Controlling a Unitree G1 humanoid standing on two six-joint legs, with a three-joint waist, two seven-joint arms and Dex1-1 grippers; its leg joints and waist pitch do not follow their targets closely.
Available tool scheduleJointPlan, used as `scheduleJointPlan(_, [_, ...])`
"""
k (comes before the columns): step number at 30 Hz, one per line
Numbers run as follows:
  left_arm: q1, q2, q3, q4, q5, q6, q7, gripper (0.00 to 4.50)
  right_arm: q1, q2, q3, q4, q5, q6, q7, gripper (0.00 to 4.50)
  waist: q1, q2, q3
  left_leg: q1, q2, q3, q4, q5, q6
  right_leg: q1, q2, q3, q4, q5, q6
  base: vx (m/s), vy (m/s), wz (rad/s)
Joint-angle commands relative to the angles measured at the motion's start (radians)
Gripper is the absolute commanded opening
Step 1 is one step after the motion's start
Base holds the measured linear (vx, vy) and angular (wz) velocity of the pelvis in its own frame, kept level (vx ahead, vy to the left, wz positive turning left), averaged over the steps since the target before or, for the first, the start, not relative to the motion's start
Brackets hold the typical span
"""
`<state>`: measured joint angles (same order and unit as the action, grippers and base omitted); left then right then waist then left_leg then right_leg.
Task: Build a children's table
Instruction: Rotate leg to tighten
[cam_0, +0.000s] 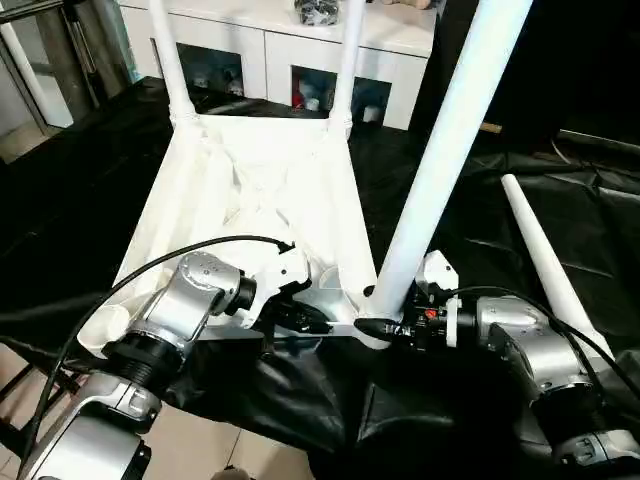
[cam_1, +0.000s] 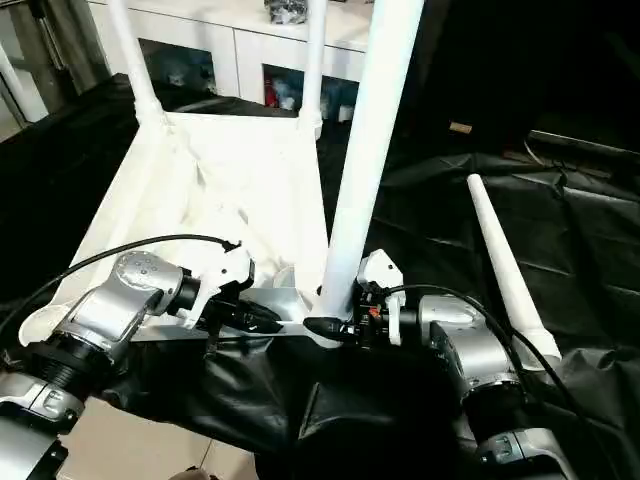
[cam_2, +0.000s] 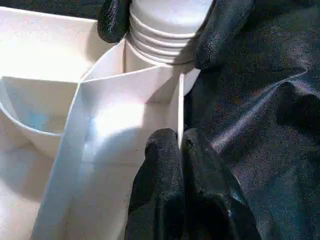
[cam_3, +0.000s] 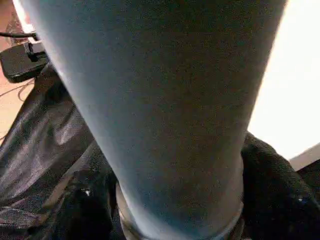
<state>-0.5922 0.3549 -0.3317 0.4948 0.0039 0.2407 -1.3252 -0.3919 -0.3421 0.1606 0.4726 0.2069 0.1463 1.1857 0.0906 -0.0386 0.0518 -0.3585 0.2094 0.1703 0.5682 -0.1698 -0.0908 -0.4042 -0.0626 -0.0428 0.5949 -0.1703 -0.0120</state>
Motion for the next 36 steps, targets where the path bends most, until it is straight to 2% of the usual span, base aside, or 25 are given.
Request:
scheduleJointPlan(1, [-0.030,-0.034,-0.016,-0.005,-0.015,-0.009,0.012,0.00,0.022,0.014,0.057,-0.015,0.009,0.028,0.044,2.78,-0.004,0.001,-0.063,0.008,0.020,0.006,-0.060,-0.212,0.042,0.050,-0.063,0.034,-0.065,-0.218,-0.211,0.000,0.000,0.00])
scheduleJointPlan(3, [-0.030,-0.041,-0.011,0.001,-0.010,-0.003,0.035,0.00,0.020,0.027,0.048,-0.001,-0.003,0.022,0.016,2.76,-0.004,0.001,-0.062,0.008,0.019,0.006,-0.059,-0.216,0.042,0.049,-0.063,0.034,-0.066,-0.226,-0.210,0.000,0.000,0.00])
scheduleJointPlan(5, [-0.035,-0.060,0.004,0.011,-0.003,0.012,0.088,0.00,0.003,0.054,0.037,0.048,-0.048,-0.003,-0.090,2.76,-0.006,0.001,-0.060,0.008,0.019,0.006,-0.061,-0.227,0.038,0.047,-0.064,0.034,-0.069,-0.249,-0.204,0.000,0.000,0.00])
scheduleJointPlan(7, [-0.045,-0.092,0.030,0.022,-0.002,0.042,0.165,0.00,-0.035,0.100,0.006,0.134,-0.099,0.000,-0.279,2.75,-0.014,0.003,-0.054,0.010,0.016,0.003,-0.066,-0.264,0.007,0.042,-0.065,0.032,-0.077,-0.344,-0.183,0.000,0.000,0.00])
scheduleJointPlan(8, [-0.047,-0.099,0.035,0.023,-0.002,0.049,0.180,0.00,-0.043,0.110,-0.001,0.151,-0.107,0.005,-0.321,2.74,-0.021,0.000,-0.052,0.010,0.012,-0.001,-0.067,-0.298,-0.006,0.044,-0.065,0.029,-0.084,-0.429,-0.156,0.000,0.000,0.00])
scheduleJointPlan(9, [-0.054,-0.126,0.053,0.026,-0.004,0.081,0.235,0.00,-0.073,0.141,-0.031,0.209,-0.124,0.022,-0.454,2.74,-0.025,0.000,-0.053,0.009,0.012,-0.003,-0.068,-0.302,-0.013,0.046,-0.067,0.028,-0.084,-0.453,-0.146,0.000,0.000,0.00])
scheduleJointPlan(10, [-0.058,-0.146,0.064,0.027,-0.006,0.106,0.272,0.00,-0.090,0.159,-0.049,0.241,-0.126,0.029,-0.525,2.73,-0.038,0.000,-0.051,0.006,0.010,-0.007,-0.070,-0.319,-0.024,0.043,-0.066,0.026,-0.089,-0.493,-0.130,0.000,0.000,0.00])
scheduleJointPlan(11, [-0.058,-0.147,0.064,0.027,-0.006,0.107,0.273,0.00,-0.091,0.160,-0.050,0.243,-0.126,0.030,-0.528,2.73,-0.041,0.000,-0.053,0.009,0.010,-0.008,-0.069,-0.328,-0.027,0.043,-0.067,0.024,-0.091,-0.513,-0.122,0.000,0.000,0.00])
scheduleJointPlan(12, [-0.061,-0.162,0.068,0.029,-0.004,0.119,0.298,0.00,-0.103,0.177,-0.069,0.265,-0.116,0.035,-0.571,2.73,-0.044,-0.001,-0.054,0.009,0.009,-0.009,-0.068,-0.328,-0.023,0.043,-0.067,0.024,-0.094,-0.517,-0.117,0.000,0.000,0.00])
scheduleJointPlan(13, [-0.072,-0.203,0.079,0.047,0.007,0.144,0.377,0.00,-0.128,0.222,-0.107,0.309,-0.095,0.047,-0.666,2.72,-0.053,-0.004,-0.054,0.003,0.008,-0.007,-0.067,-0.318,-0.010,0.041,-0.064,0.026,-0.094,-0.503,-0.114,0.000,0.000,0.00])
scheduleJointPlan(14, [-0.078,-0.220,0.083,0.058,0.011,0.147,0.408,0.00,-0.137,0.240,-0.121,0.328,-0.089,0.049,-0.706,2.72,-0.054,-0.003,-0.053,0.009,0.008,-0.006,-0.065,-0.327,-0.006,0.035,-0.063,0.026,-0.097,-0.511,-0.116,0.000,0.000,0.00])
scheduleJointPlan(15, [-0.082,-0.229,0.084,0.064,0.014,0.148,0.427,0.00,-0.143,0.251,-0.128,0.339,-0.088,0.049,-0.729,2.72,-0.056,-0.004,-0.056,0.012,0.006,-0.004,-0.061,-0.325,-0.003,0.034,-0.062,0.026,-0.098,-0.503,-0.119,0.000,0.000,0.00])
scheduleJointPlan(17, [-0.094,-0.261,0.092,0.086,0.020,0.148,0.481,0.00,-0.157,0.277,-0.126,0.364,-0.099,0.040,-0.769,2.72,-0.054,-0.004,-0.057,0.011,0.008,-0.001,-0.061,-0.305,0.007,0.035,-0.059,0.029,-0.093,-0.434,-0.136,0.000,0.000,0.00])
scheduleJointPlan(20, [-0.100,-0.289,0.083,0.093,0.028,0.143,0.495,0.00,-0.162,0.314,-0.098,0.366,-0.123,-0.009,-0.761,2.72,-0.054,-0.004,-0.059,0.007,0.008,0.000,-0.062,-0.302,0.013,0.038,-0.059,0.028,-0.090,-0.403,-0.144,0.000,0.000,0.00])
scheduleJointPlan(22, [-0.099,-0.290,0.075,0.087,0.028,0.145,0.490,0.00,-0.167,0.317,-0.088,0.373,-0.130,-0.031,-0.750,3.42,-0.053,-0.003,-0.059,0.006,0.009,0.001,-0.062,-0.300,0.019,0.040,-0.060,0.029,-0.088,-0.380,-0.154,0.000,0.000,0.00])
scheduleJointPlan(24, [-0.097,-0.285,0.069,0.082,0.028,0.144,0.481,0.00,-0.169,0.316,-0.089,0.376,-0.130,-0.038,-0.741,3.44,-0.053,-0.002,-0.058,0.006,0.009,0.000,-0.063,-0.303,0.020,0.039,-0.059,0.029,-0.087,-0.378,-0.157,0.000,0.000,0.00])
scheduleJointPlan(26, [-0.089,-0.270,0.059,0.071,0.025,0.140,0.451,0.00,-0.169,0.302,-0.087,0.369,-0.127,-0.052,-0.705,3.70,-0.053,0.001,-0.057,0.007,0.010,0.000,-0.064,-0.312,0.021,0.039,-0.059,0.030,-0.088,-0.377,-0.160,0.000,0.000,0.00])
scheduleJointPlan(29, [-0.064,-0.214,0.035,0.043,0.018,0.121,0.343,0.00,-0.156,0.242,-0.074,0.316,-0.104,-0.066,-0.556,3.70,-0.053,0.001,-0.059,0.003,0.011,-0.001,-0.064,-0.312,0.033,0.045,-0.060,0.030,-0.087,-0.358,-0.164,0.000,0.000,0.00])
scheduleJointPlan(30, [-0.061,-0.205,0.033,0.041,0.018,0.116,0.332,0.00,-0.153,0.231,-0.070,0.308,-0.102,-0.071,-0.530,3.70,-0.051,0.002,-0.060,0.005,0.013,0.000,-0.063,-0.308,0.036,0.043,-0.060,0.031,-0.087,-0.345,-0.169,0.000,0.000,0.00])
scheduleJointPlan(34, [-0.049,-0.155,0.027,0.035,0.013,0.075,0.260,0.00,-0.136,0.170,-0.060,0.264,-0.080,-0.075,-0.396,3.70,-0.048,0.003,-0.062,0.008,0.014,0.005,-0.061,-0.267,0.048,0.045,-0.059,0.033,-0.077,-0.257,-0.210,0.000,0.000,0.00])
scheduleJointPlan(36, [-0.044,-0.131,0.021,0.029,0.007,0.066,0.219,0.00,-0.125,0.145,-0.052,0.241,-0.071,-0.066,-0.332,3.70,-0.044,0.002,-0.064,0.006,0.014,0.004,-0.061,-0.248,0.053,0.050,-0.058,0.032,-0.073,-0.234,-0.217,0.000,0.000,0.00])
